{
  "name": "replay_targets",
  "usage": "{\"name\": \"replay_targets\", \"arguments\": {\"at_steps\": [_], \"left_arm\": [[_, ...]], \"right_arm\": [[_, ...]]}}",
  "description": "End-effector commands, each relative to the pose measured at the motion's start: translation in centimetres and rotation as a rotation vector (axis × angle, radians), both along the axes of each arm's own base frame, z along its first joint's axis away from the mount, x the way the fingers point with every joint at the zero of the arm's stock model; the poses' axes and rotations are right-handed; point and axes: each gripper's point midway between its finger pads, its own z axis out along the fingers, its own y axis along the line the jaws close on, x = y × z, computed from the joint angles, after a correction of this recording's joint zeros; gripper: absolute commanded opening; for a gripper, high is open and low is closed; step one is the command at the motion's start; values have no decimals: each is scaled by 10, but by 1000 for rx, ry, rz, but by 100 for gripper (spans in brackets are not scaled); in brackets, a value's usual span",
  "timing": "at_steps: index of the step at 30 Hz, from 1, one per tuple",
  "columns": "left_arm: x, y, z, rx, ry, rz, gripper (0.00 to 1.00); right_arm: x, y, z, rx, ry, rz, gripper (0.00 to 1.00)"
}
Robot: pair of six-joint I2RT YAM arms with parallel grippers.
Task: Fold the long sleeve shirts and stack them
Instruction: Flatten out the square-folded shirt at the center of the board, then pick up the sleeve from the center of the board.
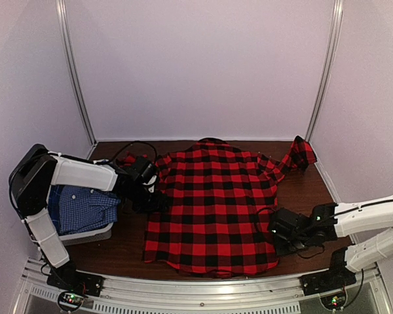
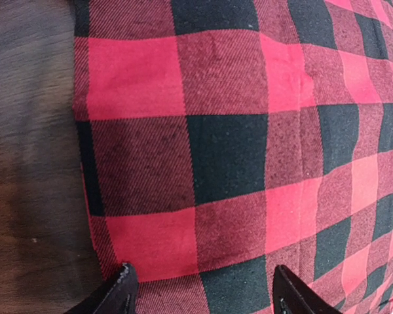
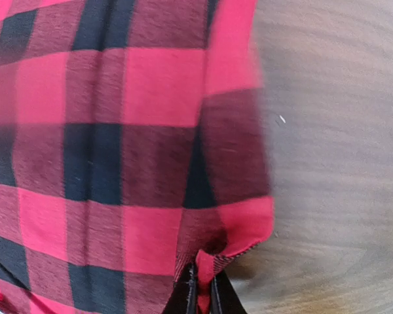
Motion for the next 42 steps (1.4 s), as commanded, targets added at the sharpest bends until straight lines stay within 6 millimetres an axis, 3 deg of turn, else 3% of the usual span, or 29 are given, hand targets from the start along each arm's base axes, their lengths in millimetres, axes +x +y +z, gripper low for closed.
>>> {"name": "replay_targets", "arguments": {"at_steps": [1, 4, 8, 12, 21, 26, 35, 42], "left_arm": [[-11, 23, -14, 100, 52, 20, 72], [-11, 21, -11, 92, 49, 20, 73], [-9, 19, -6, 78, 38, 17, 73], [-3, 13, 6, 55, 11, 2, 73], [17, -10, 54, -25, -99, -58, 83], [31, -21, 81, -60, -170, -84, 84], [48, -37, 121, -119, -257, -102, 84], [51, -42, 139, -152, -285, -110, 84]], "right_arm": [[-15, -13, -4, 42, 43, -73, 12], [-12, -12, 8, 79, 18, -93, 28], [5, -10, 42, 121, -86, -125, 51], [25, -11, 68, 158, -169, -143, 64], [93, -20, 109, 230, -314, -190, 72], [141, -38, 136, 273, -428, -257, 73], [223, -92, 178, 344, -602, -400, 74], [265, -156, 183, 443, -679, -545, 75]]}}
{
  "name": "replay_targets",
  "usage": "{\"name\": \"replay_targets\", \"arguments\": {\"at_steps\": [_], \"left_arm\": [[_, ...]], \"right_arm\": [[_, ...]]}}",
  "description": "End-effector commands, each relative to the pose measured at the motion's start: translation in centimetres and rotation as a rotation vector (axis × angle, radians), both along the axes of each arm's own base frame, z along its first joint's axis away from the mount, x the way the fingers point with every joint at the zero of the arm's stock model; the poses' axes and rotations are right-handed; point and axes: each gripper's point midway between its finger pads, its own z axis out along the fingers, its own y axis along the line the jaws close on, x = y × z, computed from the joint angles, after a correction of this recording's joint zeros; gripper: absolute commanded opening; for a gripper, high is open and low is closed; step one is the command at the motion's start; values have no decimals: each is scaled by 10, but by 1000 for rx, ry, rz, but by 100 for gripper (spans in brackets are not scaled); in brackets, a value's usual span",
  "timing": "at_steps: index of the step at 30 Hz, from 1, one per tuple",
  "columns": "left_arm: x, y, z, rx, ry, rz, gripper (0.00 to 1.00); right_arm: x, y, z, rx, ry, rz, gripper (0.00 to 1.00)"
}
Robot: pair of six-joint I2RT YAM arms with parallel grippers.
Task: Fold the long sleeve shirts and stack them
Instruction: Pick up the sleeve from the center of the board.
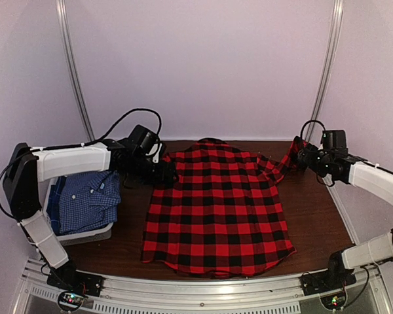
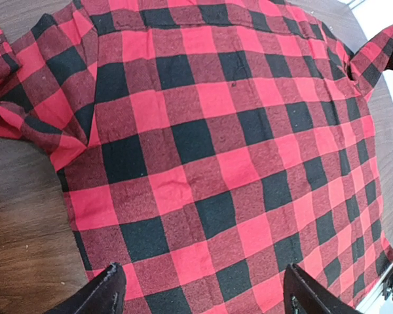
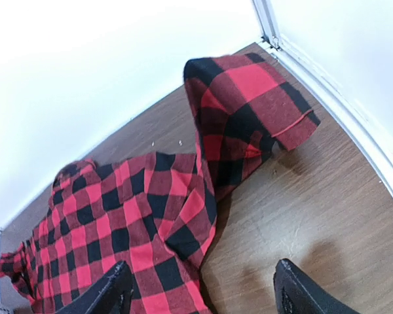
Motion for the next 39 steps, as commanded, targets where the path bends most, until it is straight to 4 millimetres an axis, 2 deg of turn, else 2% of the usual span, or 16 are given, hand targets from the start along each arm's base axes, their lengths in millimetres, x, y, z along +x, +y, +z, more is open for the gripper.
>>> {"name": "replay_targets", "arguments": {"at_steps": [1, 10, 12, 17, 20, 23, 28, 30, 34, 37, 39], "left_arm": [[6, -7, 34, -54, -72, -25, 84], [5, -7, 42, -76, -76, -18, 84], [5, -8, 43, -79, -78, -16, 84], [6, -8, 45, -83, -81, -15, 84], [8, -9, 47, -86, -87, -13, 84], [10, -10, 53, -92, -98, -13, 84], [11, -10, 57, -96, -107, -6, 84], [12, -10, 58, -97, -109, -4, 84], [12, -10, 58, -99, -106, -1, 84], [13, -11, 57, -99, -105, 0, 84], [13, -11, 57, -101, -103, 1, 84]], "right_arm": [[33, -39, 23, 108, -139, -45, 76], [74, -96, 11, 221, -208, -101, 85], [83, -106, -2, 237, -192, -110, 85], [111, -110, -20, 339, -203, -64, 84], [128, -110, -28, 373, -190, -43, 77], [137, -112, -34, 379, -182, -46, 74], [148, -111, -41, 399, -167, -28, 61], [150, -110, -41, 407, -165, -17, 52], [153, -103, -40, 414, -161, 24, 29], [154, -96, -43, 406, -136, 49, 15], [151, -95, -45, 401, -128, 54, 9]]}}
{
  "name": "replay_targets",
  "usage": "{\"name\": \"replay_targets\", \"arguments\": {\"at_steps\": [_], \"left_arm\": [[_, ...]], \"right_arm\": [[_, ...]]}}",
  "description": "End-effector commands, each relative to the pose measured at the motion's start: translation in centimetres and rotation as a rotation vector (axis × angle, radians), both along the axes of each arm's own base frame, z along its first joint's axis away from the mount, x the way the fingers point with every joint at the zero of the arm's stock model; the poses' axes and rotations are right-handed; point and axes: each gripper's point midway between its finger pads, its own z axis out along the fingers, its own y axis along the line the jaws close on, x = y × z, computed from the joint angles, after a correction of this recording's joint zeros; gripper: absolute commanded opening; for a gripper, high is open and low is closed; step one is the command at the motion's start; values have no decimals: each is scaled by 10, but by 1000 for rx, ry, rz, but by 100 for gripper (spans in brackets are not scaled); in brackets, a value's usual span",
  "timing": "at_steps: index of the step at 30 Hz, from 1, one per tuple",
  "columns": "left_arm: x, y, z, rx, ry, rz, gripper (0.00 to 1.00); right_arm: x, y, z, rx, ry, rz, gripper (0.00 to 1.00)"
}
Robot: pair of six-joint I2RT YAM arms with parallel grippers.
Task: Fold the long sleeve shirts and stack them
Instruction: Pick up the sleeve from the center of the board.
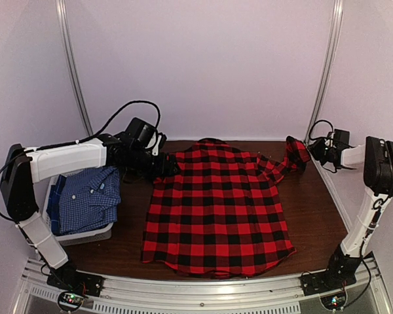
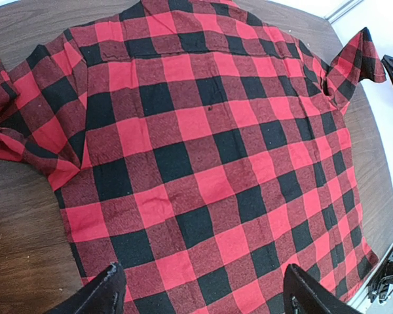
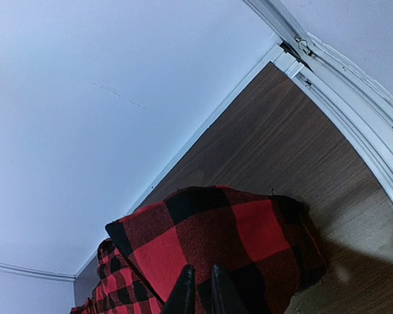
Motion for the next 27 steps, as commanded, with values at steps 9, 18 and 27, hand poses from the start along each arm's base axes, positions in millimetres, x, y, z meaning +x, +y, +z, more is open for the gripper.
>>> {"name": "replay_targets", "arguments": {"at_steps": [9, 18, 27], "left_arm": [[8, -3, 22, -40, -46, 12, 84], [9, -5, 16, -35, -36, 11, 84], [9, -5, 22, -39, -49, 10, 84]], "right_arm": [[-2, 9, 2, -111, 31, 52, 34], [-4, 23, -20, -190, 120, 74, 73], [-3, 23, -63, -107, 201, 57, 72]]}}
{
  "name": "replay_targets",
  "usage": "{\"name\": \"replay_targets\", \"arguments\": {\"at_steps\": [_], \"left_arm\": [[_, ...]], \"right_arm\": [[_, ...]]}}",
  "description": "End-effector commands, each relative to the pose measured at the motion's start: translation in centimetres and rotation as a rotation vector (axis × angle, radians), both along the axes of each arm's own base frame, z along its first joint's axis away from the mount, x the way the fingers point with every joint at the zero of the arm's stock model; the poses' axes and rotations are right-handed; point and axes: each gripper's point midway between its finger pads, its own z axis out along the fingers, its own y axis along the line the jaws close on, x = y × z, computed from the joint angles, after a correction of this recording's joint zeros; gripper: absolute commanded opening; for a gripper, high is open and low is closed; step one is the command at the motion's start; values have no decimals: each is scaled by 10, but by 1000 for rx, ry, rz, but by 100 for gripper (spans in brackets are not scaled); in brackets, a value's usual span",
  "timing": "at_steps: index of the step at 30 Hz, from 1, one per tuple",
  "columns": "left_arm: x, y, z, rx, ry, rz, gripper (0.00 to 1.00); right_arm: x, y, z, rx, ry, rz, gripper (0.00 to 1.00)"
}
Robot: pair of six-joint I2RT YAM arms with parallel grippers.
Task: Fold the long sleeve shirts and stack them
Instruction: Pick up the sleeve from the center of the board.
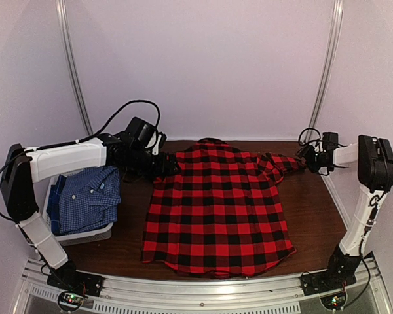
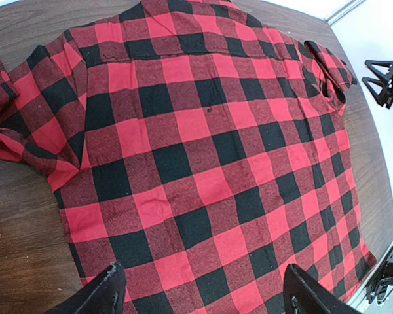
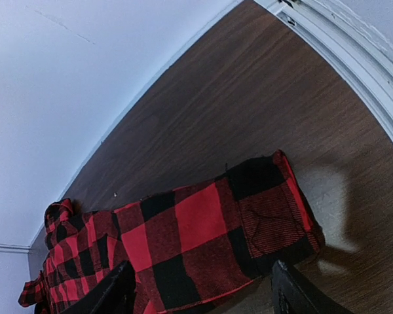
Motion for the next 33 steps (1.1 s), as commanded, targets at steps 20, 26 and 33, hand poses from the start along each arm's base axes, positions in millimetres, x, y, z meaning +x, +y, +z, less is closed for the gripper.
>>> {"name": "replay_targets", "arguments": {"at_steps": [20, 26, 33], "left_arm": [[10, -5, 20, -32, -50, 5, 84], [10, -6, 21, -34, -50, 2, 84], [11, -7, 25, -37, -53, 0, 84]], "right_arm": [[3, -32, -58, 114, 93, -157, 60], [9, -35, -62, 121, 90, -170, 56], [18, -36, -64, 121, 80, -164, 37]]}}
